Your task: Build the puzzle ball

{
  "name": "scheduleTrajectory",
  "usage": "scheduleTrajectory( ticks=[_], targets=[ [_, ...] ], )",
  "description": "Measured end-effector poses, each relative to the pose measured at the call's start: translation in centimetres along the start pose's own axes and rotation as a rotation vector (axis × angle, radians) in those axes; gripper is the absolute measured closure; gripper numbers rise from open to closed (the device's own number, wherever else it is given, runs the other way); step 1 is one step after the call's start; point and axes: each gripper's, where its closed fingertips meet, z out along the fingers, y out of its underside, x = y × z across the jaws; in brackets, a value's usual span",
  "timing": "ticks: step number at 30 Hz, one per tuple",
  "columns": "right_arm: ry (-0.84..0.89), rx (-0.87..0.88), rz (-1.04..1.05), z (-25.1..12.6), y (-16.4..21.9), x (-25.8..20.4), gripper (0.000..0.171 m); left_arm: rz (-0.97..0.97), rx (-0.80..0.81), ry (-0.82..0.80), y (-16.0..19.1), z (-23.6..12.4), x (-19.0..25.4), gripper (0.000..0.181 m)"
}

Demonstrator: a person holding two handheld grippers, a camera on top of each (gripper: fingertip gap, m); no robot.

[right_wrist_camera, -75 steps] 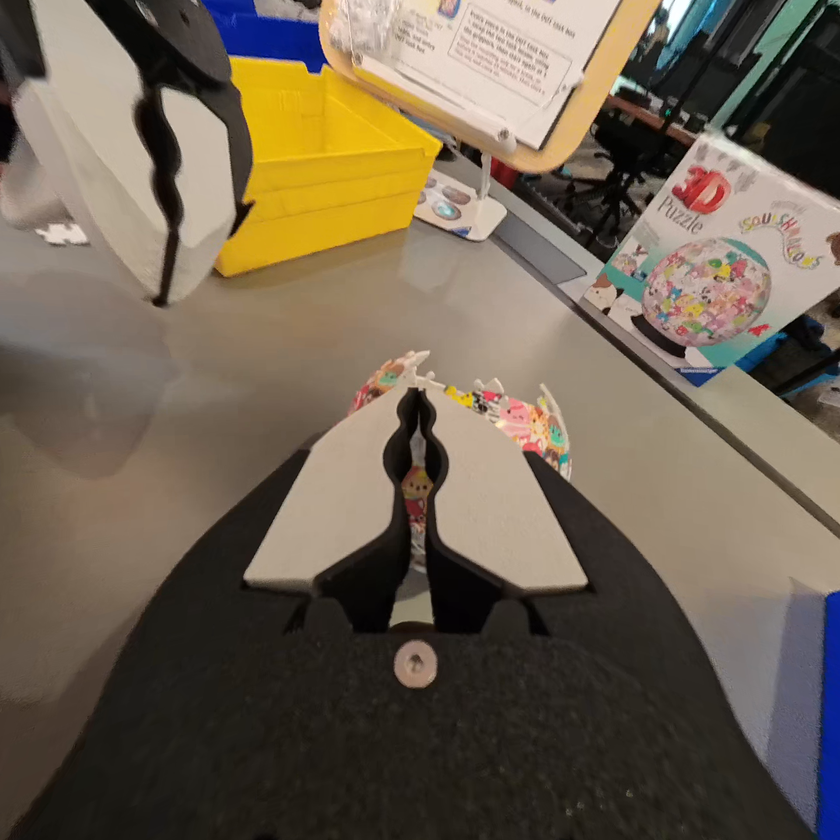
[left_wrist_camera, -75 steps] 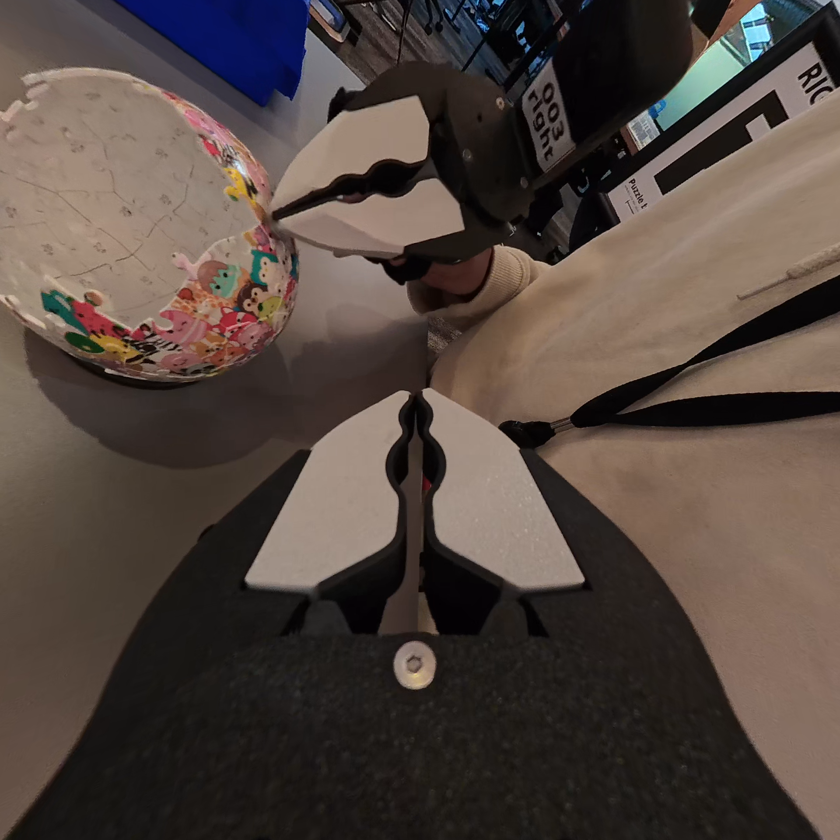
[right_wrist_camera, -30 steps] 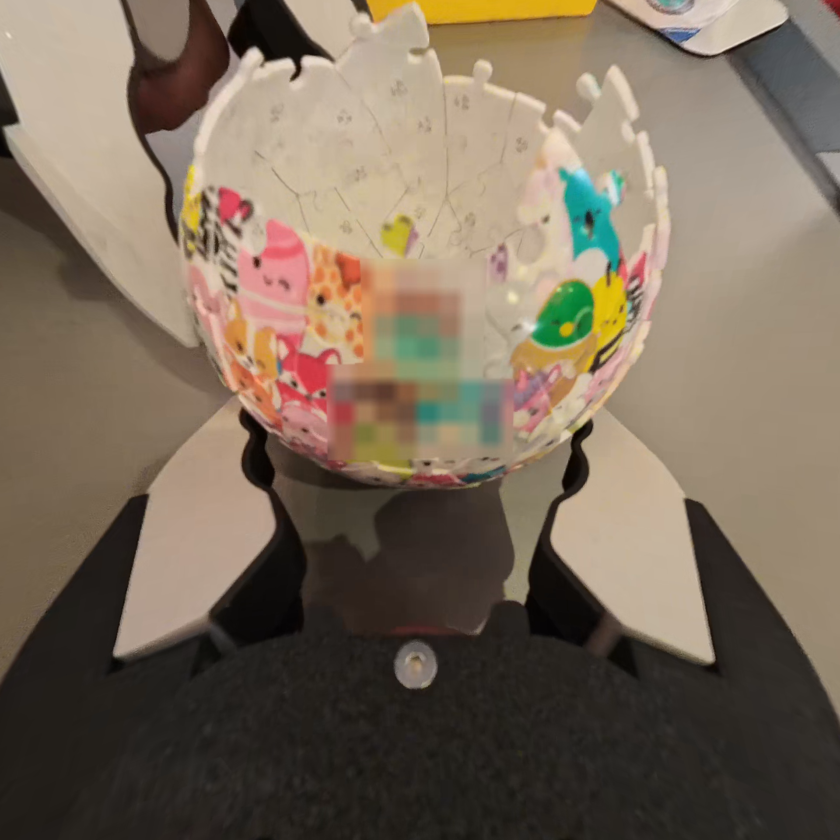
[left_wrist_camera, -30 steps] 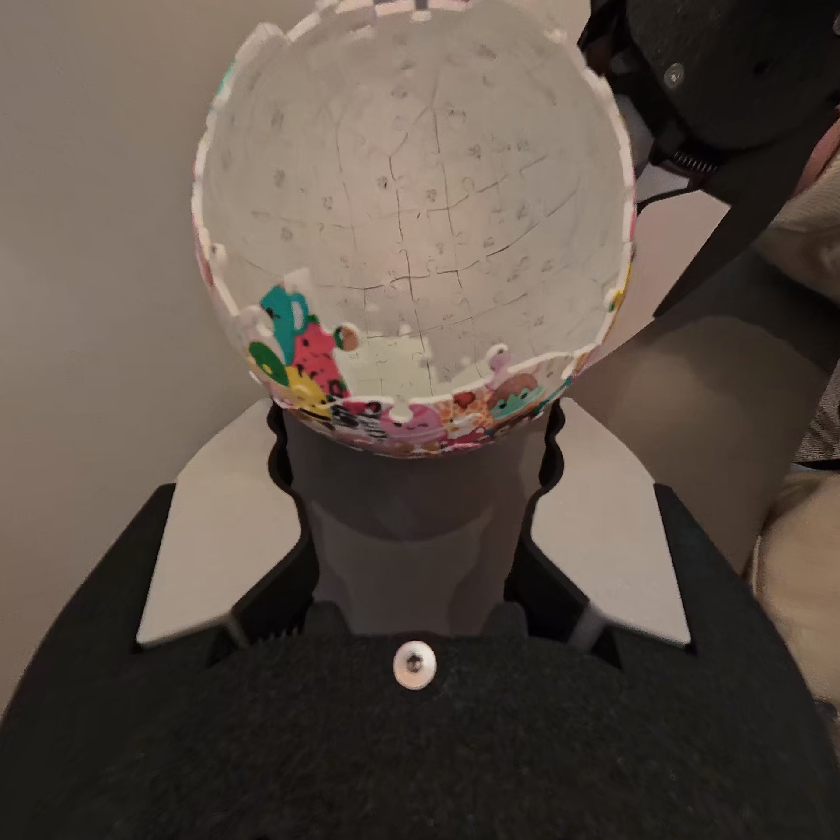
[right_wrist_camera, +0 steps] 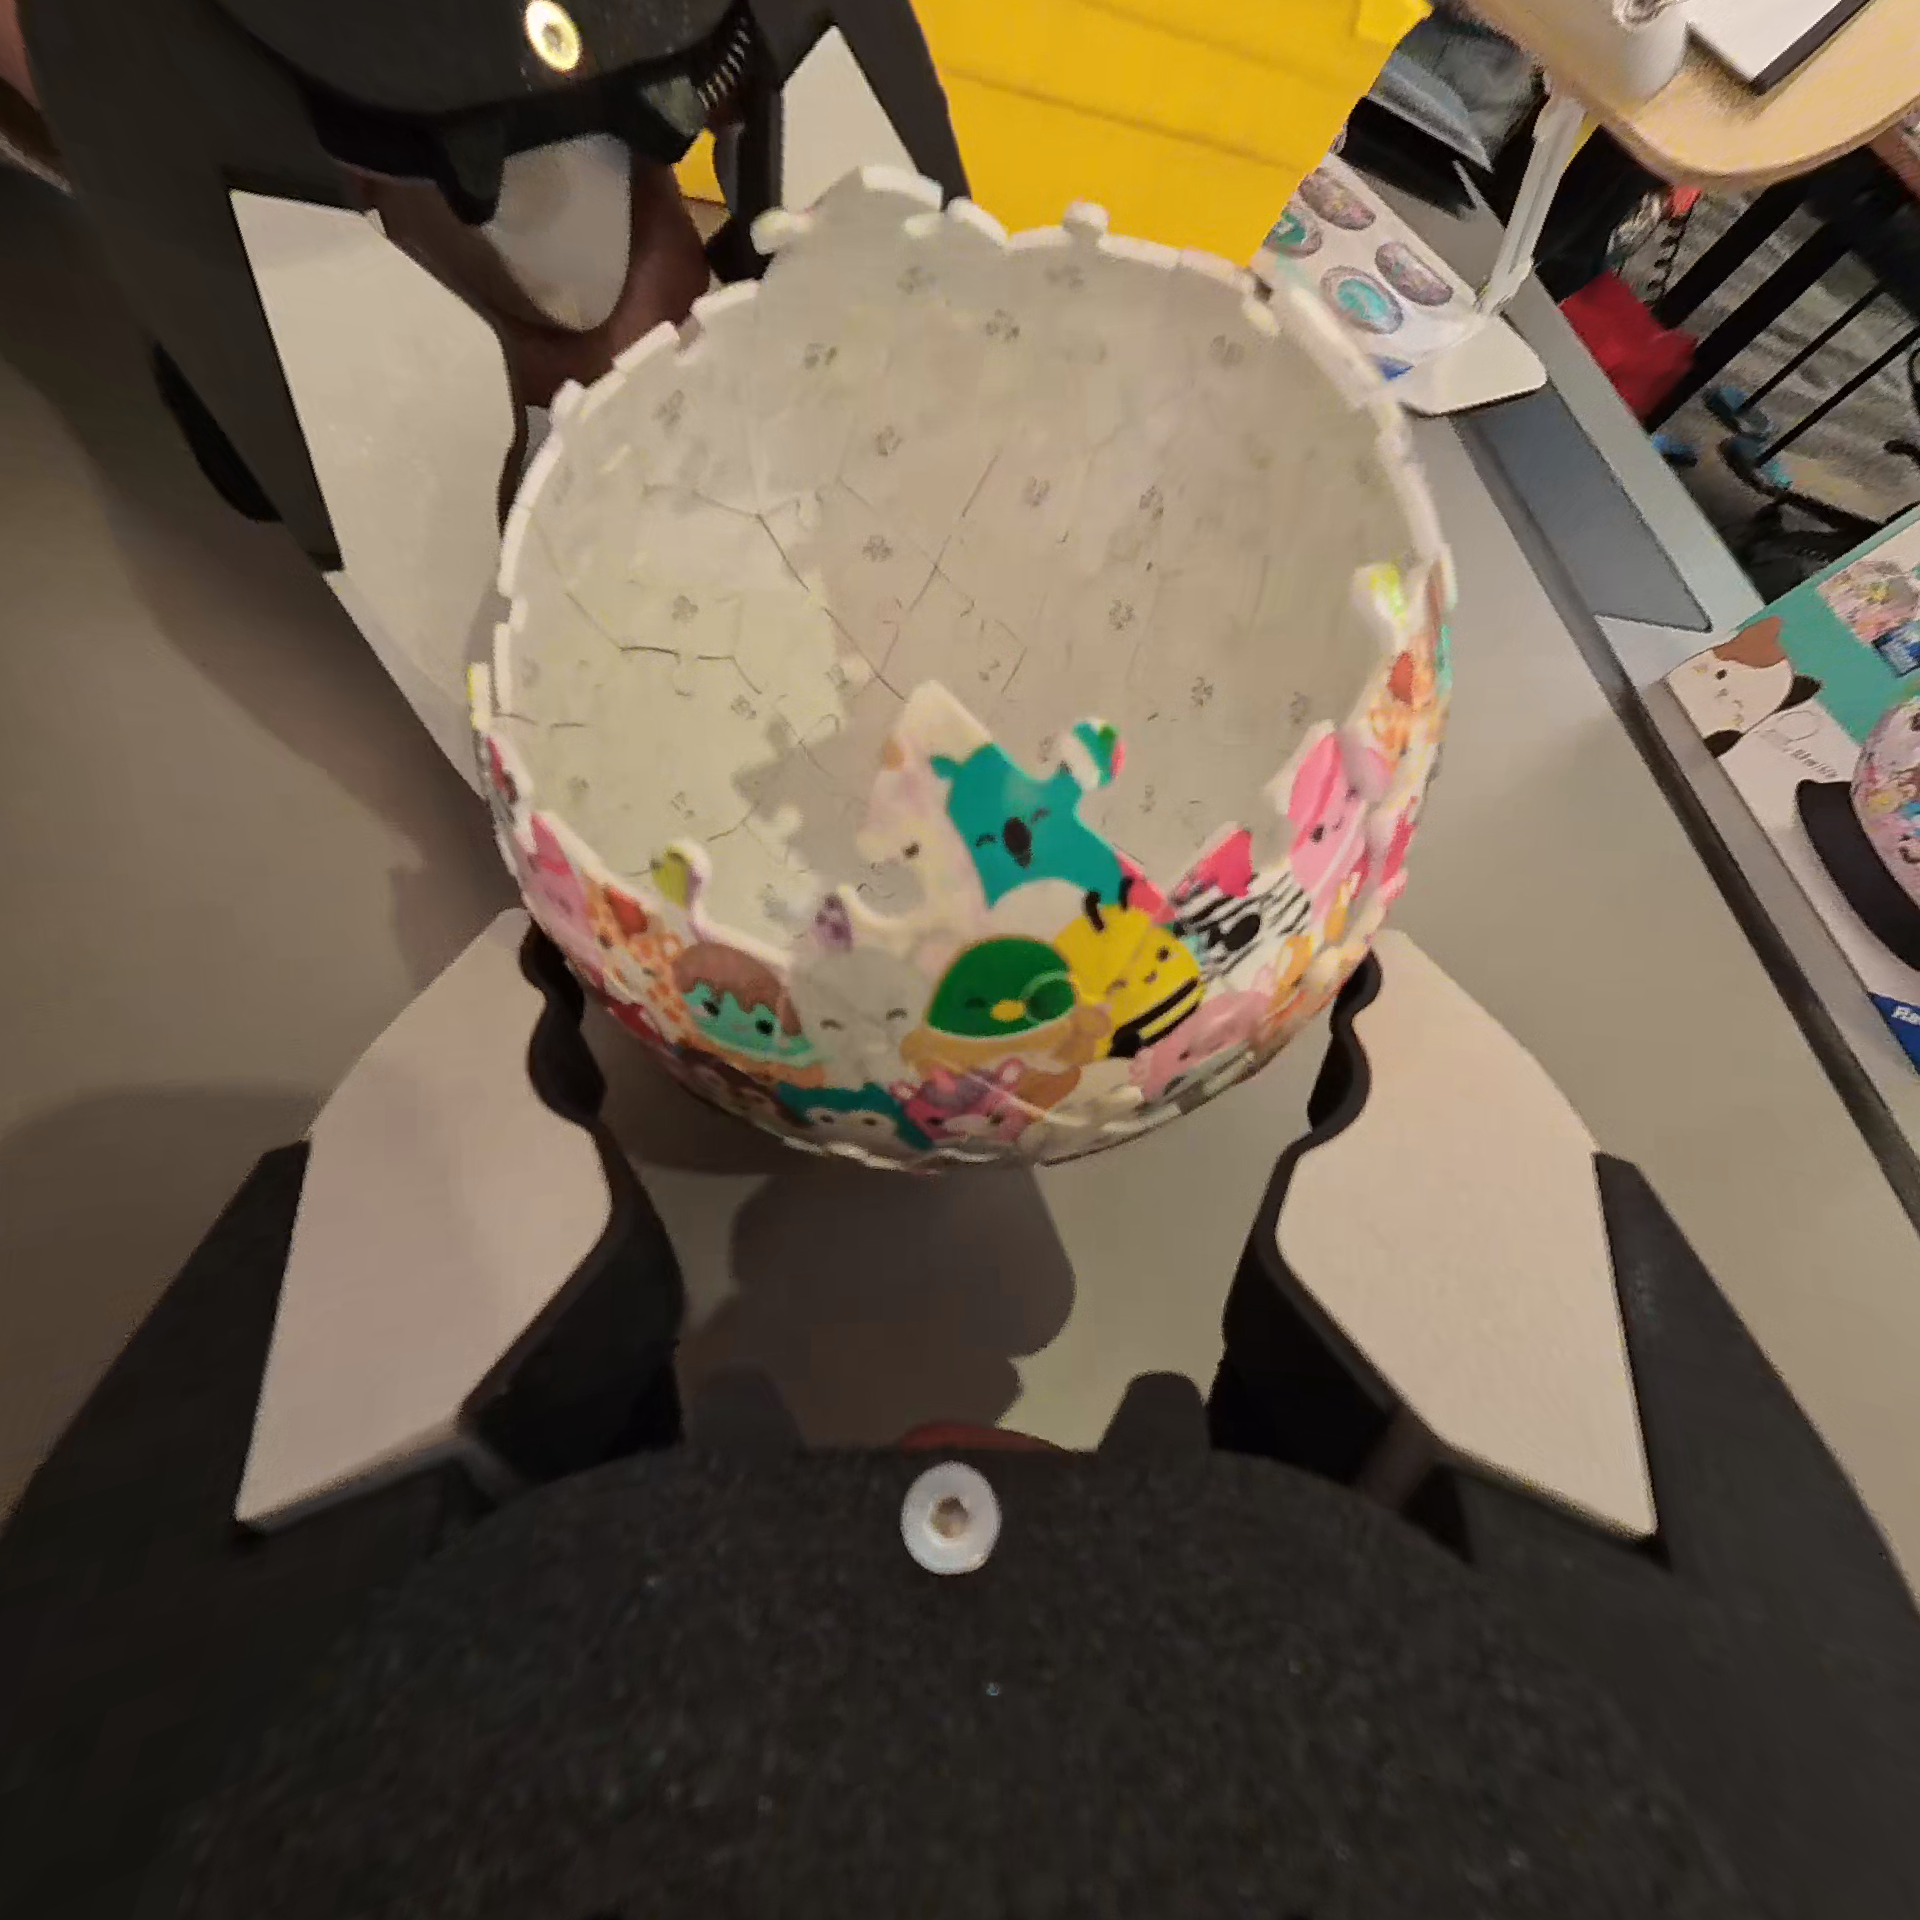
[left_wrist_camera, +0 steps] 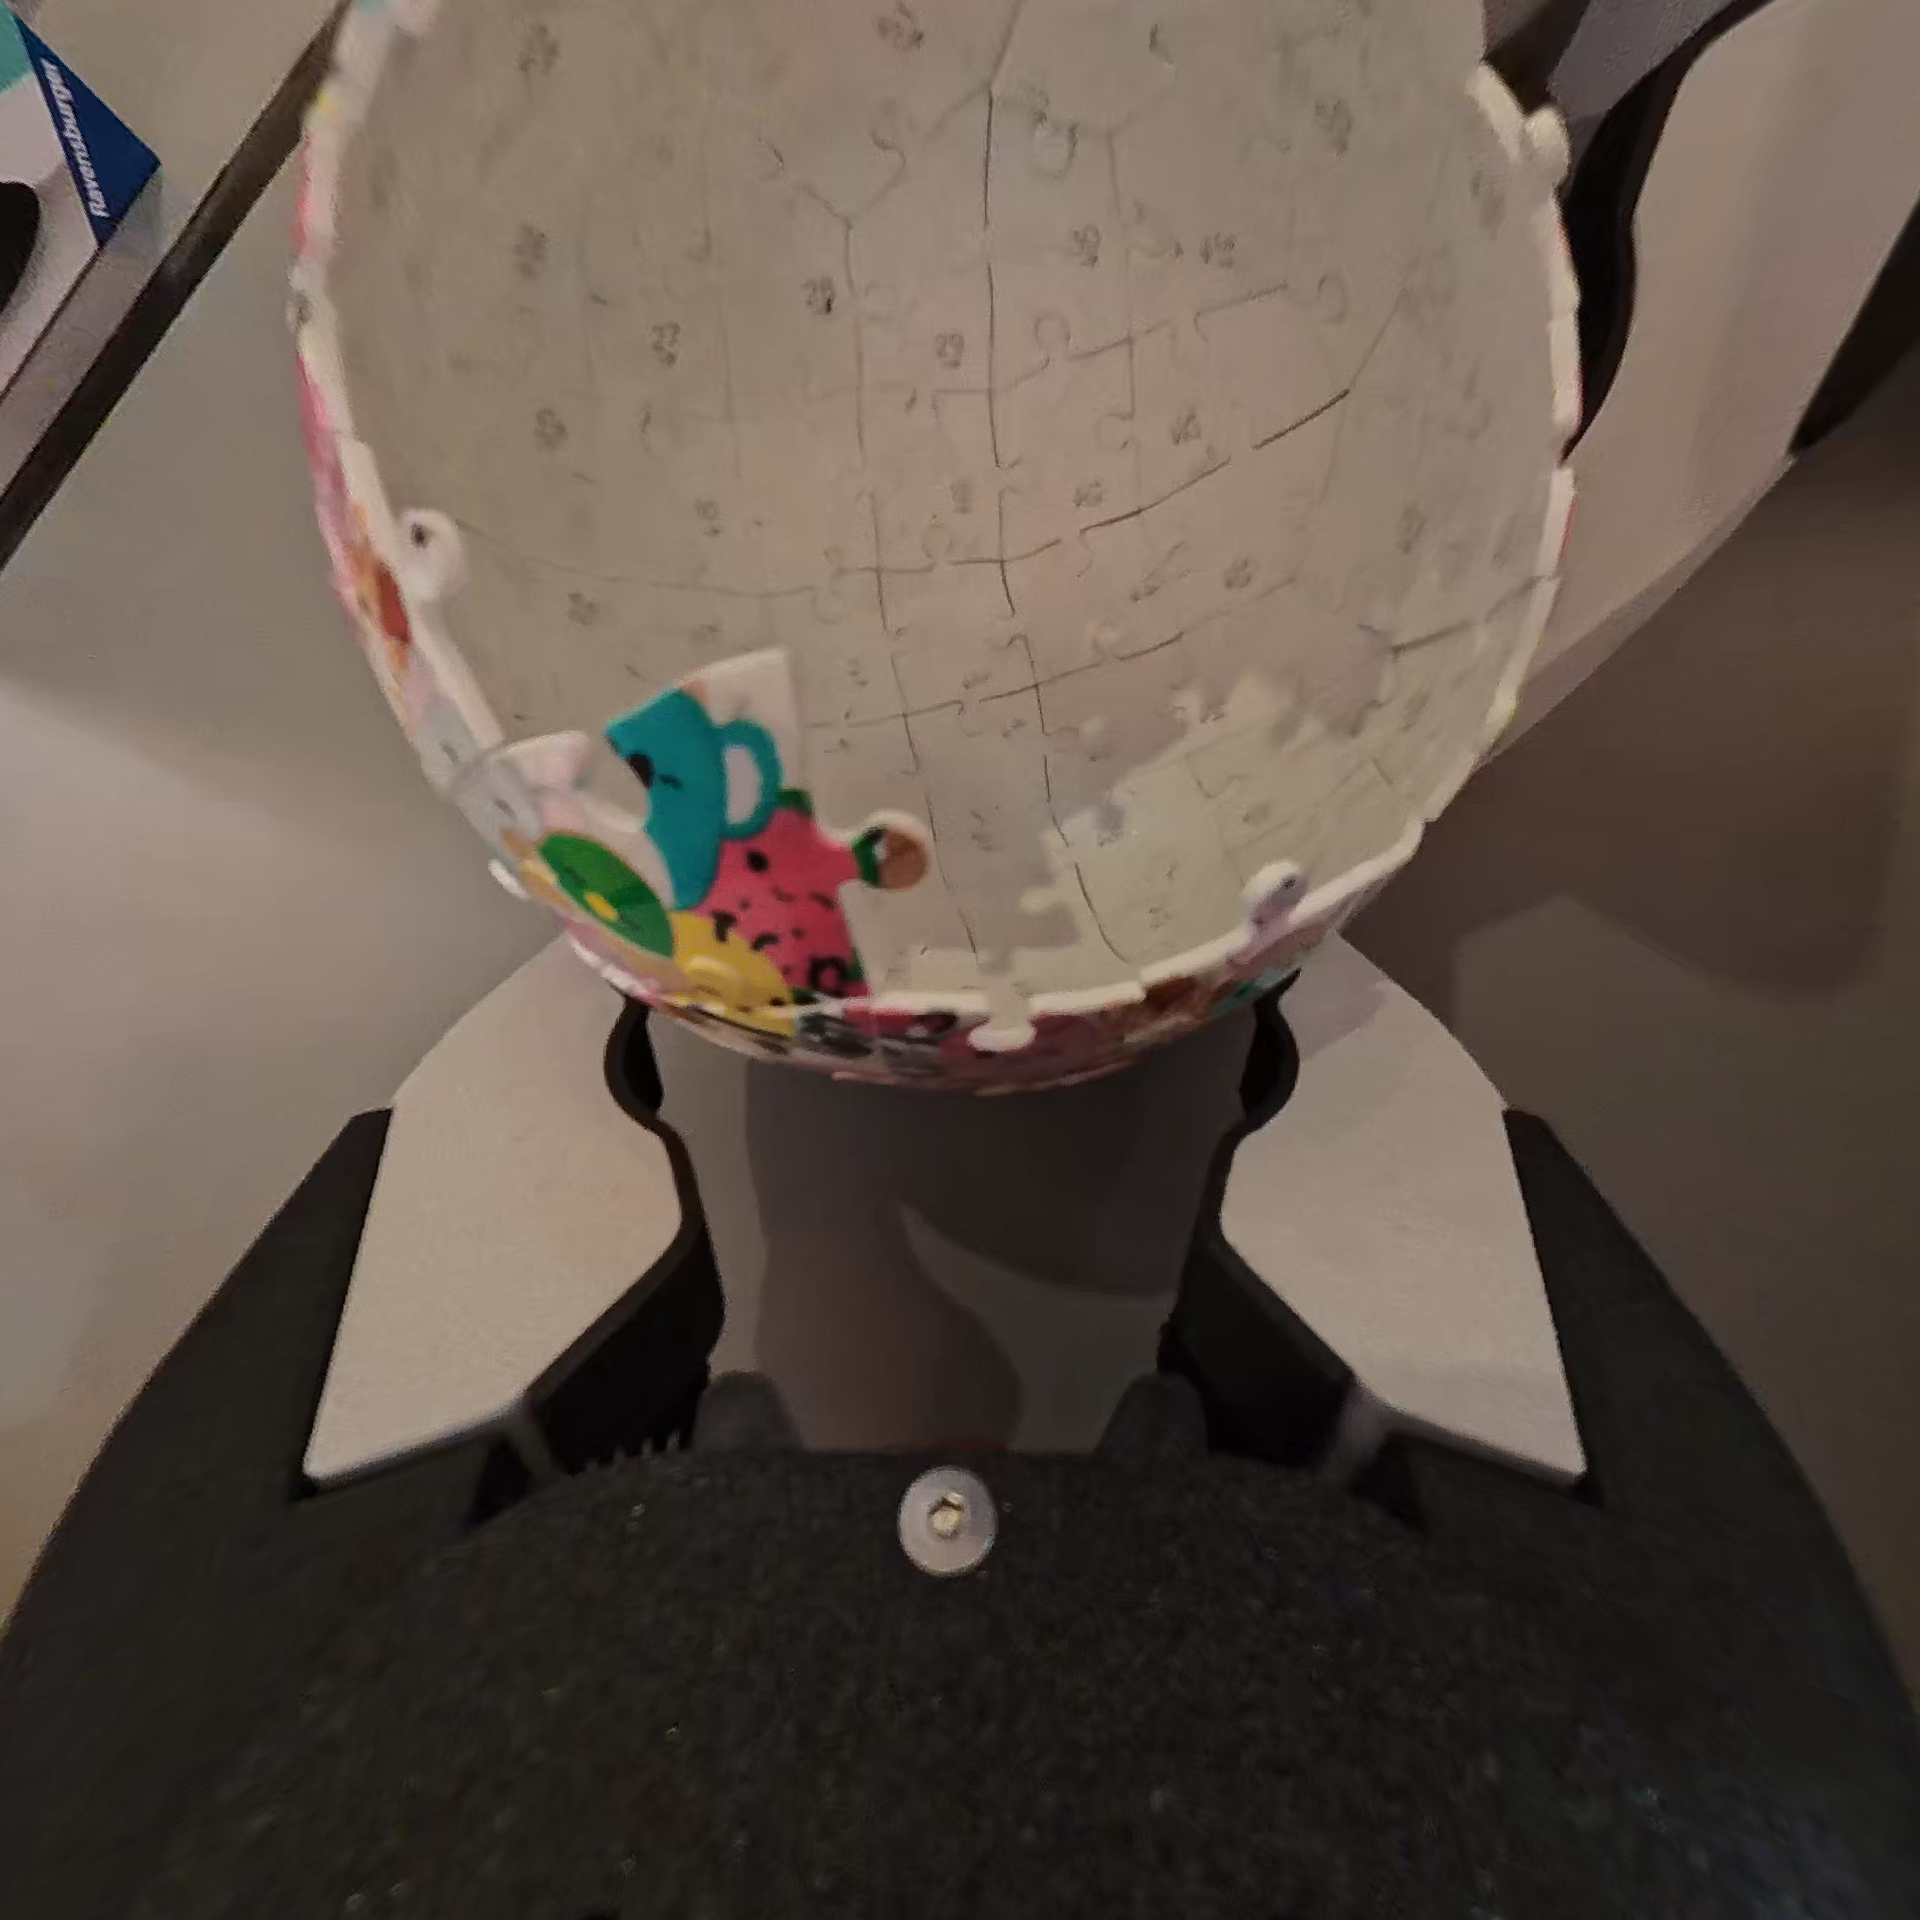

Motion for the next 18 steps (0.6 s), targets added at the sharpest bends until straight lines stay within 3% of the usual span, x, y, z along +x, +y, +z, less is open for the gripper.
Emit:
scheduleTrajectory(
  ticks=[5,9,13,18],
  targets=[
    [-0.014,-0.026,0.025,-0.2,0.7,-0.1,0.036,-0.032,-0.008,0.032,0.6,-0.5,0.1,0.070],
    [-0.002,0.004,0.188,-3.0,1.3,-0.9,0.035,-0.125,0.029,0.053,1.9,-3.2,0.2,0.079],
    [0.044,0.152,0.440,-5.5,0.4,-1.8,0.062,-0.316,0.210,0.127,1.6,-6.3,0.9,0.104],
    [-0.040,0.332,0.686,-6.9,-2.6,-4.2,0.126,-0.547,0.426,0.233,1.0,-8.2,0.9,0.132]
  ],
)
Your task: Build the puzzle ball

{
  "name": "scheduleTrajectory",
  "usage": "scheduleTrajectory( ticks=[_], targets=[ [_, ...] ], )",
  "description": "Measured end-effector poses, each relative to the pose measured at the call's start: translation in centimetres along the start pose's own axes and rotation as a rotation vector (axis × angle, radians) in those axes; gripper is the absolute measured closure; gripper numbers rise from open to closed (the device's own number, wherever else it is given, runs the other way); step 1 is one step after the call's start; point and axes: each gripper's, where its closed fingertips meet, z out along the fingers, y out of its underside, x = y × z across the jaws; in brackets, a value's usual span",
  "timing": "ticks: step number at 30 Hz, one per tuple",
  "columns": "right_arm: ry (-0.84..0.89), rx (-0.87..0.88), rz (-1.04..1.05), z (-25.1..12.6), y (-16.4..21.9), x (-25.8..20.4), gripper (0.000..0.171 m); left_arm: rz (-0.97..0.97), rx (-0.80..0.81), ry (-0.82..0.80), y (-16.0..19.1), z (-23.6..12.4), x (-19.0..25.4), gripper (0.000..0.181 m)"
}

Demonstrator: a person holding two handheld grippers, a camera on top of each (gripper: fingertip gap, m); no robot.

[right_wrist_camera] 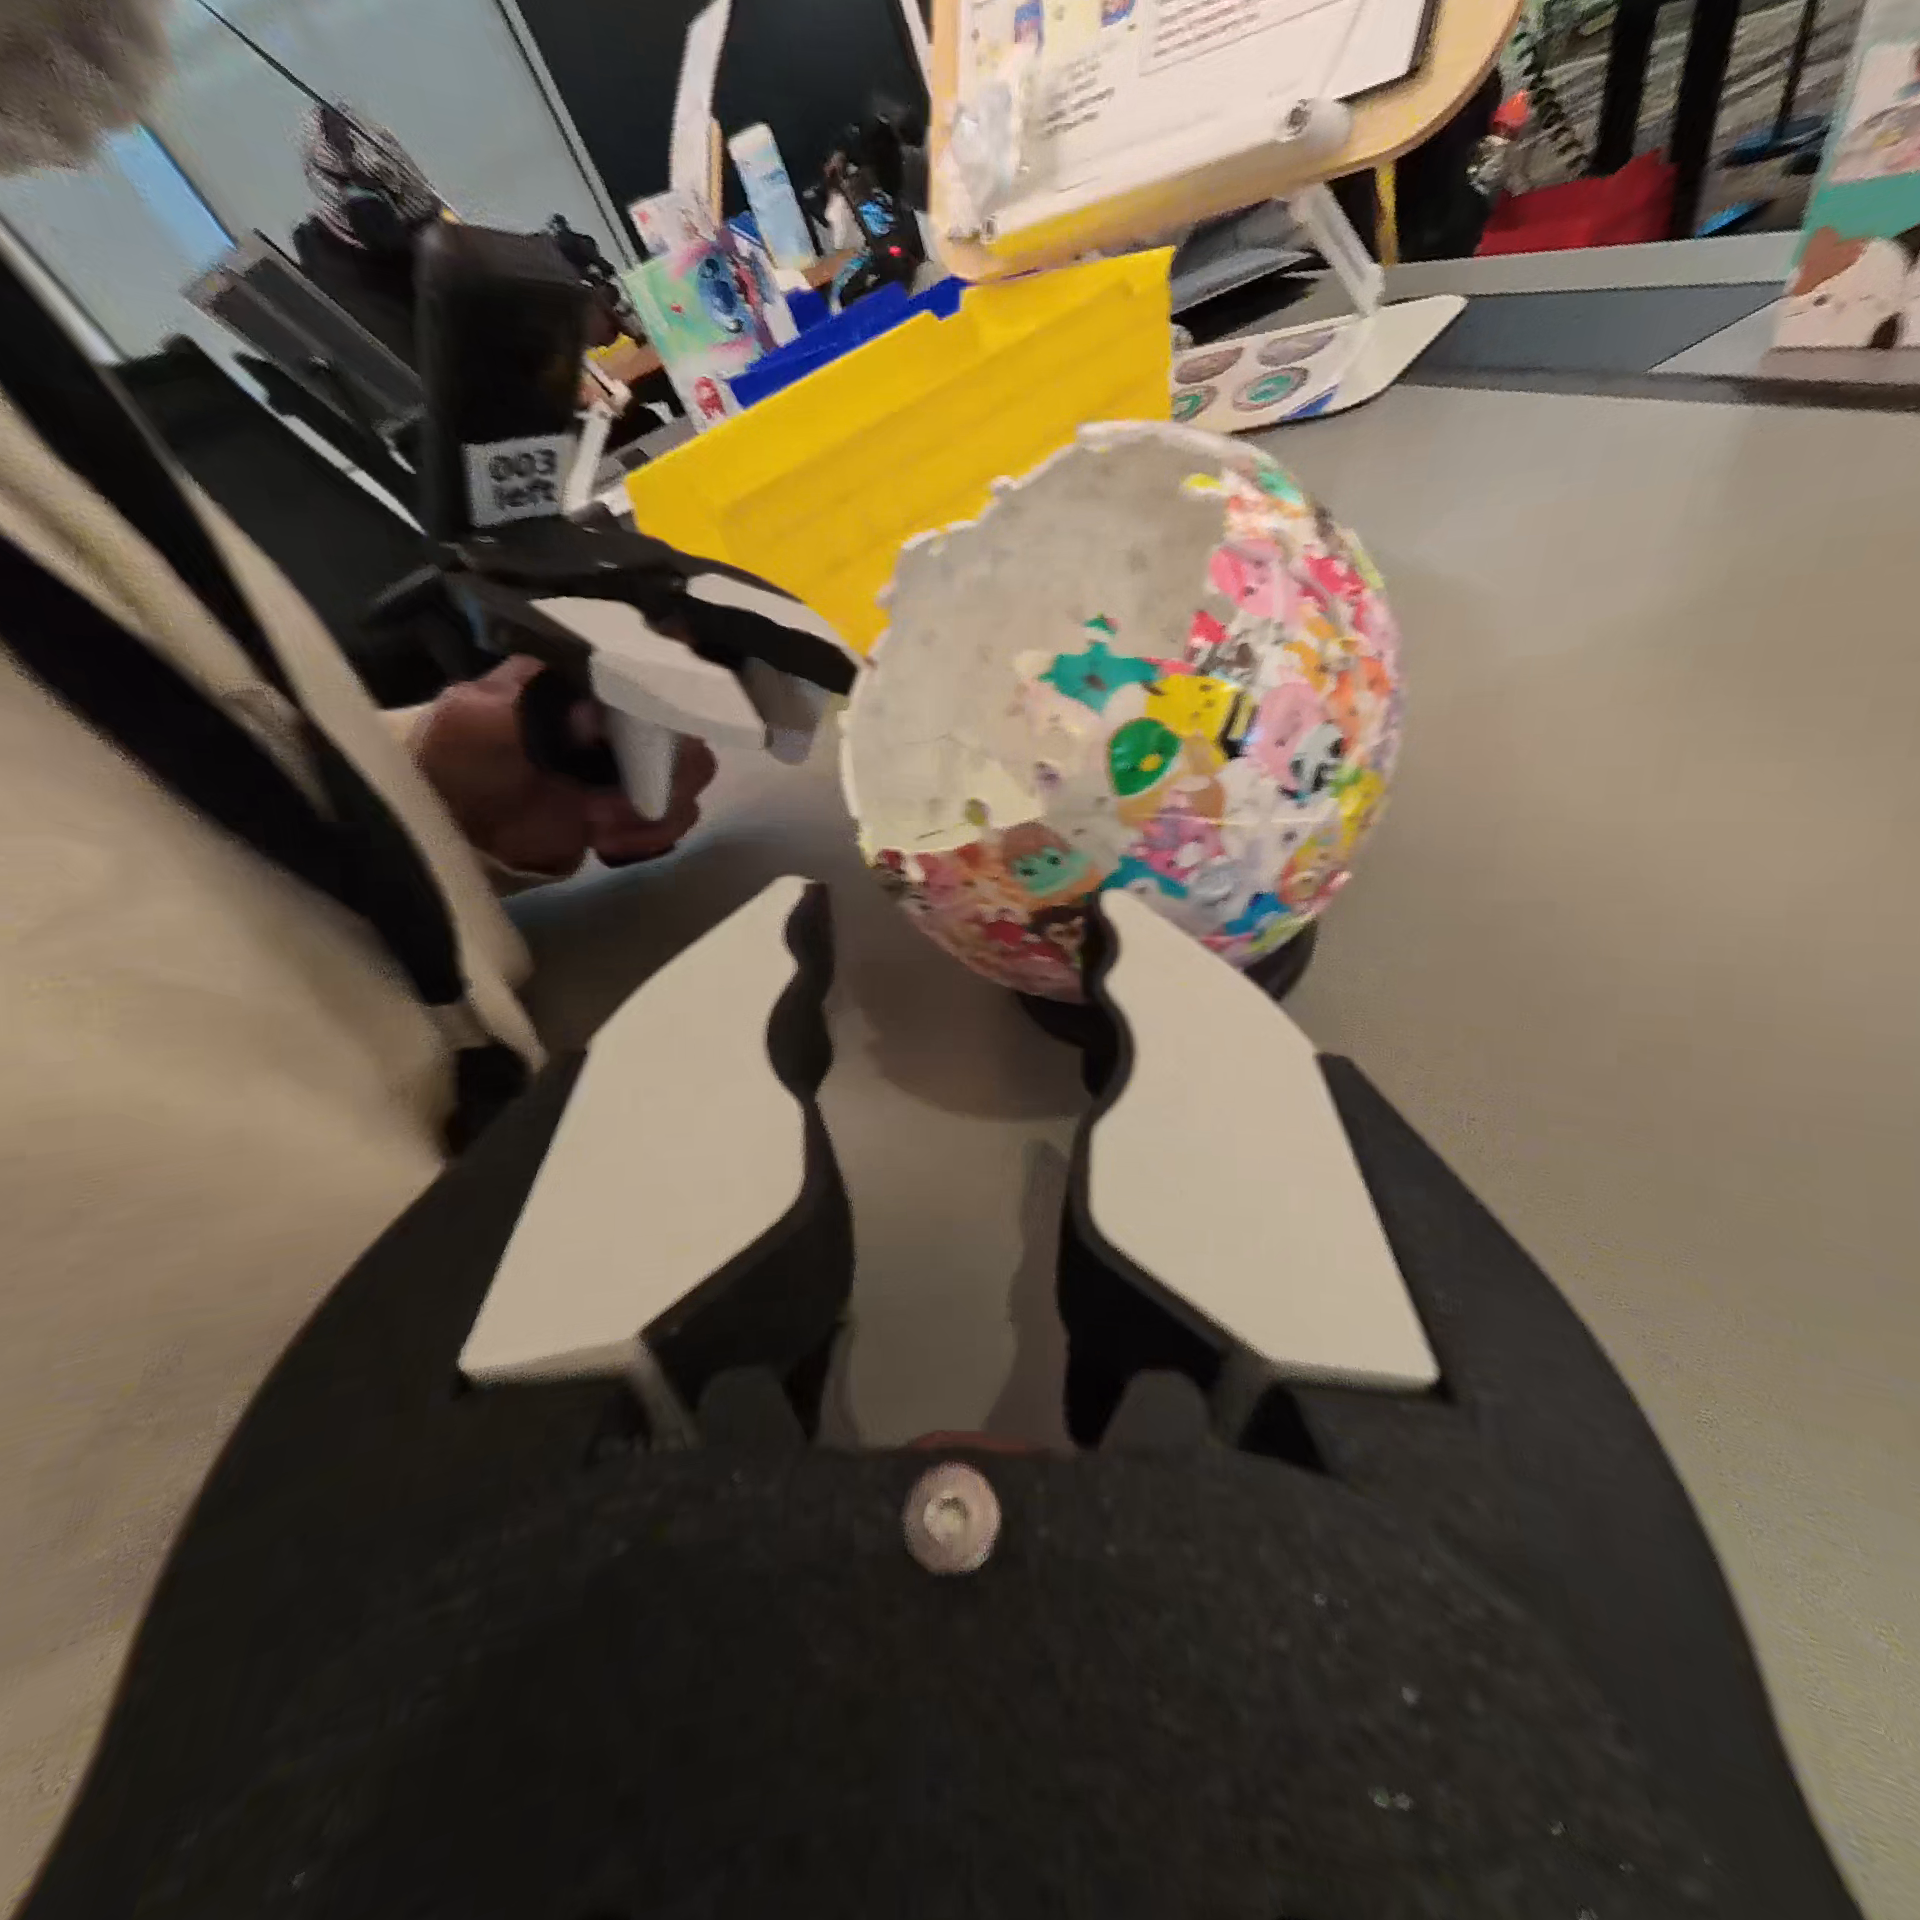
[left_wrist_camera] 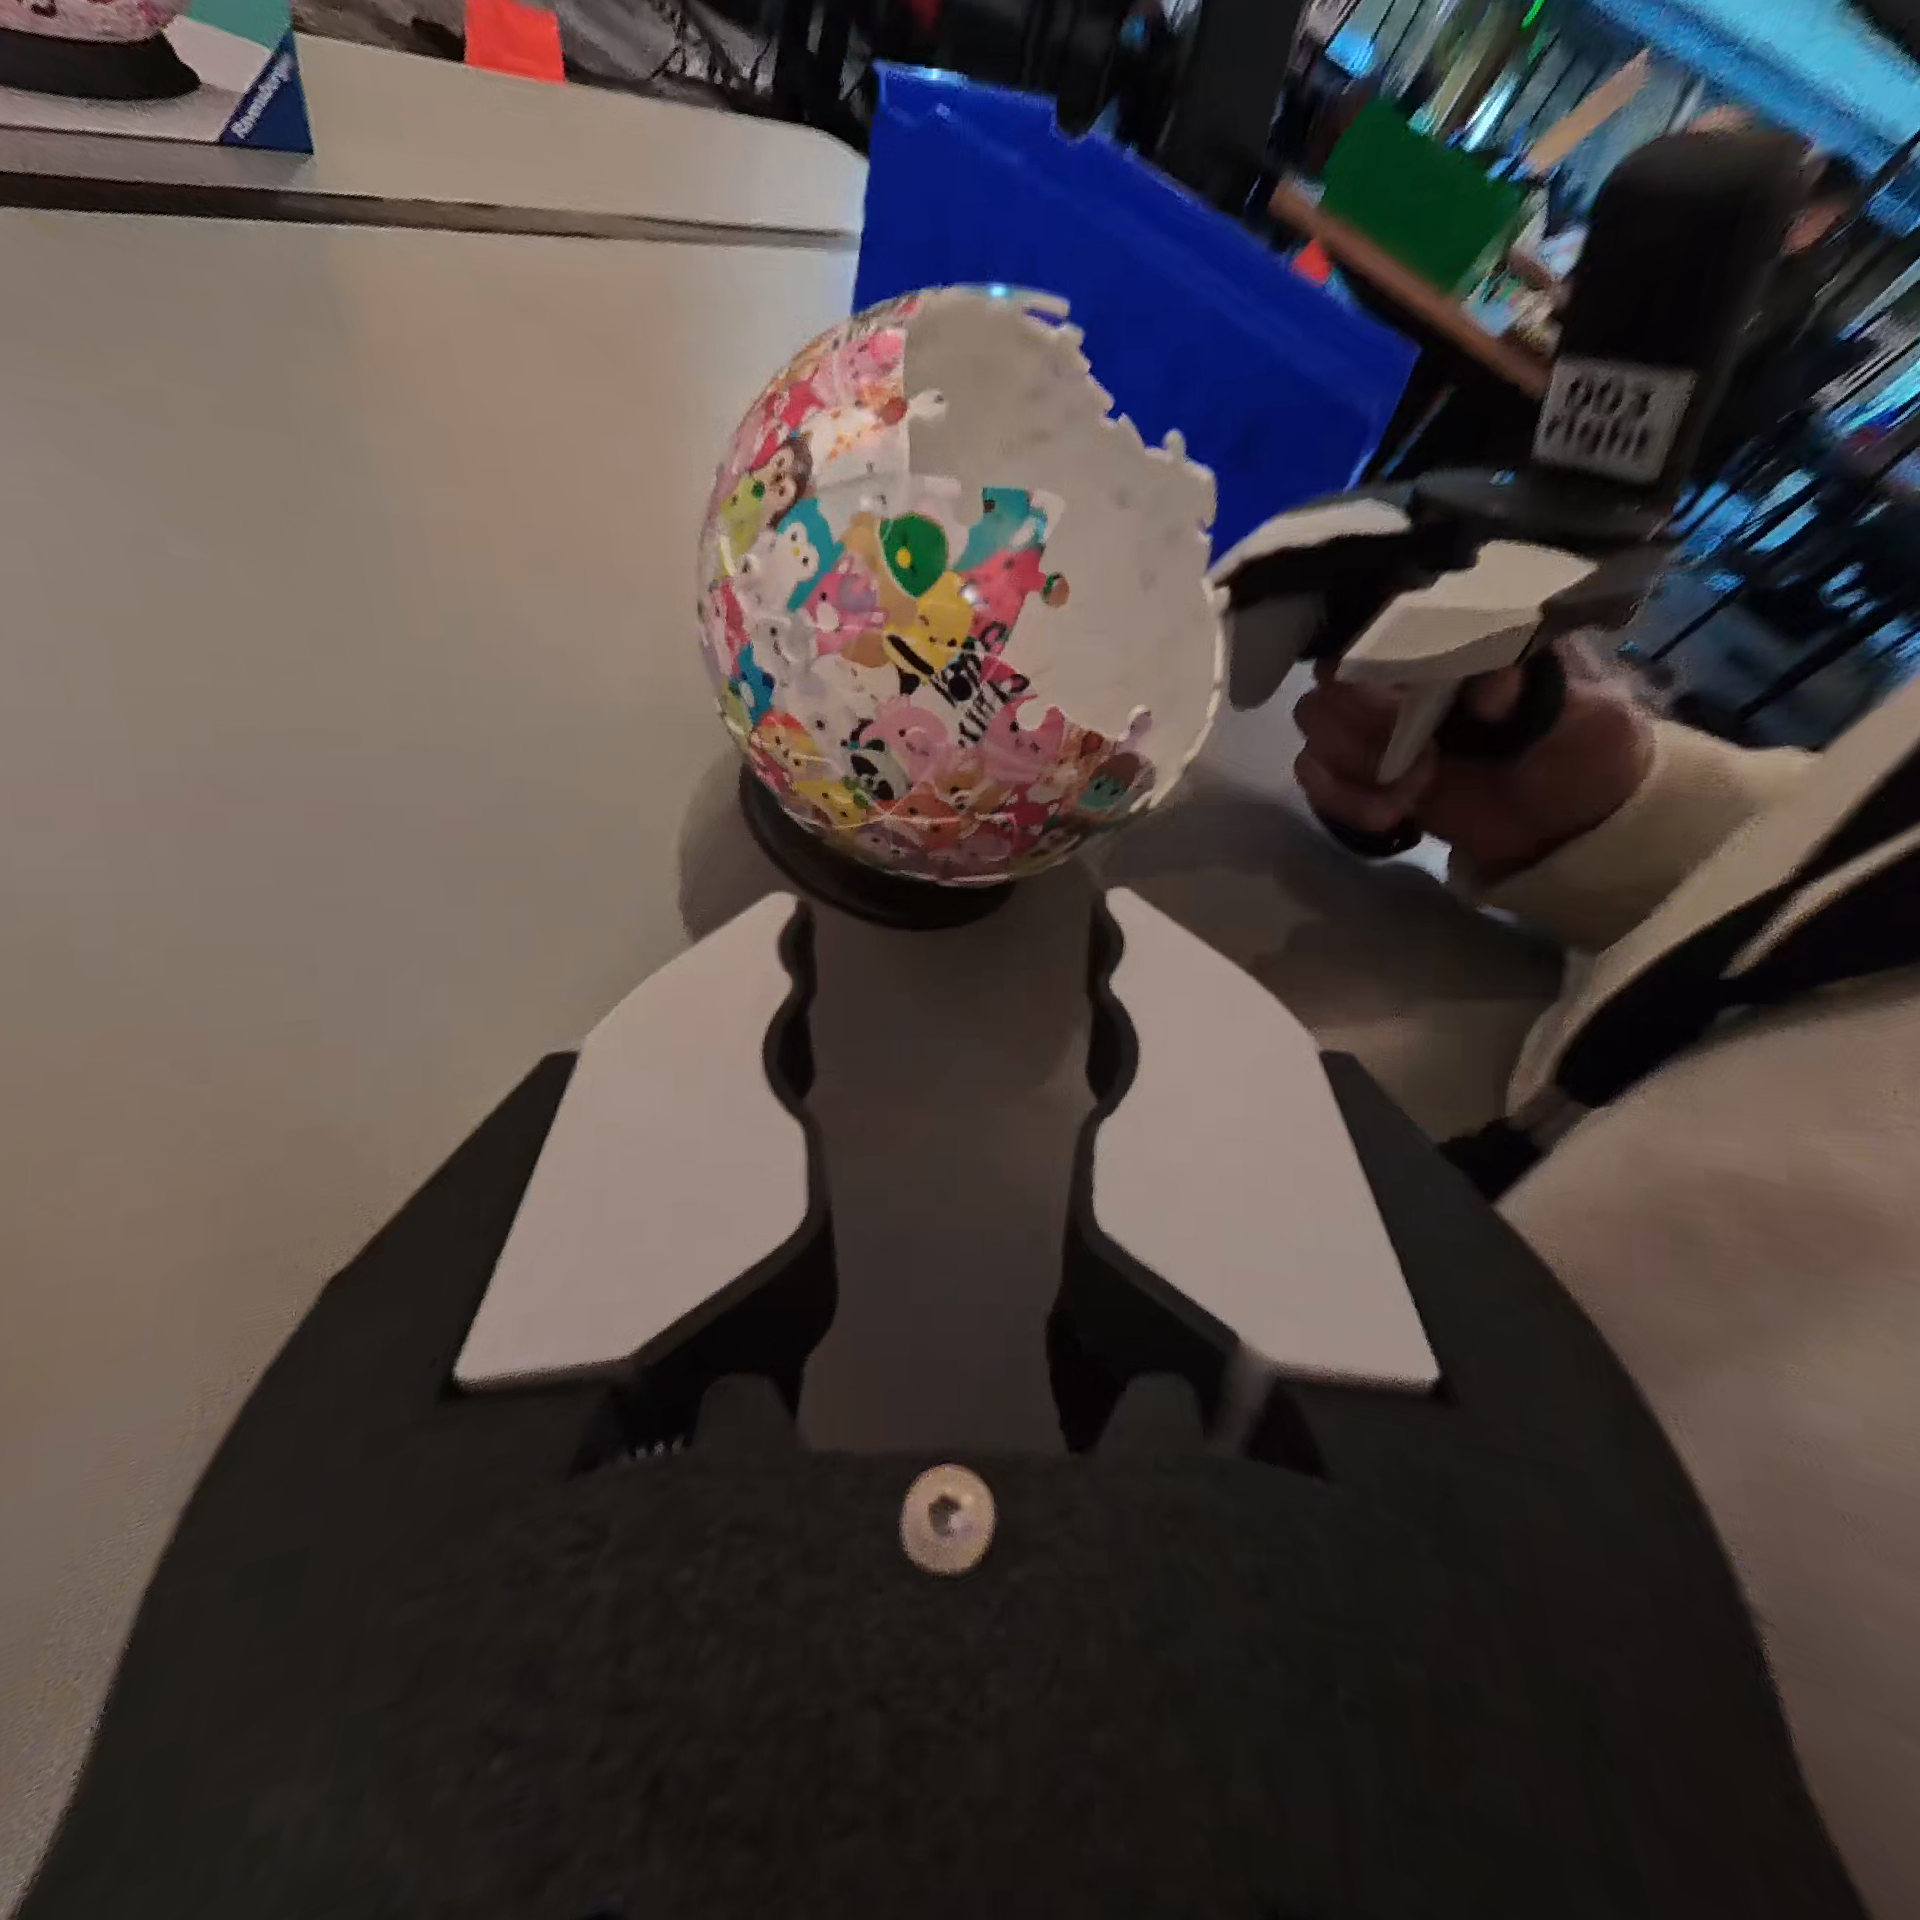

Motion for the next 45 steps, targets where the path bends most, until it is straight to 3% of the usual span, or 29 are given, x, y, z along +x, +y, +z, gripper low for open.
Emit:
scheduleTrajectory(
  ticks=[2,5,10,15,18,22,27,30,38,45],
  targets=[
    [0.010,-0.011,0.012,0.0,0.4,-0.6,0.130,-0.007,0.018,0.018,-0.1,-0.1,0.2,0.143],
    [0.041,-0.064,-0.026,-0.1,1.9,-0.7,0.139,0.008,-0.011,0.025,0.4,0.3,0.4,0.144],
    [0.020,-0.065,0.044,-0.2,2.1,-0.3,0.138,-0.032,-0.046,0.056,1.3,1.0,1.0,0.144],
    [0.016,-0.088,-0.020,-0.1,2.4,-1.3,0.138,-0.063,-0.025,-0.053,1.8,-1.1,1.4,0.144],
    [0.010,-0.122,-0.071,0.3,3.1,-2.2,0.141,-0.047,0.031,-0.207,1.5,-5.7,0.3,0.144],
    [0.003,-0.127,-0.132,0.9,3.3,-3.7,0.141,-0.042,0.055,-0.436,3.0,-15.3,-2.6,0.143],
    [-0.024,-0.130,-0.209,3.4,3.5,-7.2,0.141,-0.030,-0.154,-0.709,8.2,-25.8,-7.1,0.143],
    [-0.077,-0.109,-0.221,5.8,3.5,-9.7,0.141,-0.029,-0.269,-0.782,10.9,-28.2,-9.5,0.139],
    [-0.094,-0.152,-0.292,11.0,4.0,-13.7,0.142,0.043,-0.326,-0.673,12.6,-26.1,-12.3,0.132],
    [-0.079,-0.207,-0.275,14.0,4.2,-14.0,0.143,0.021,-0.249,-0.620,12.1,-25.0,-12.1,0.165]
  ],
)
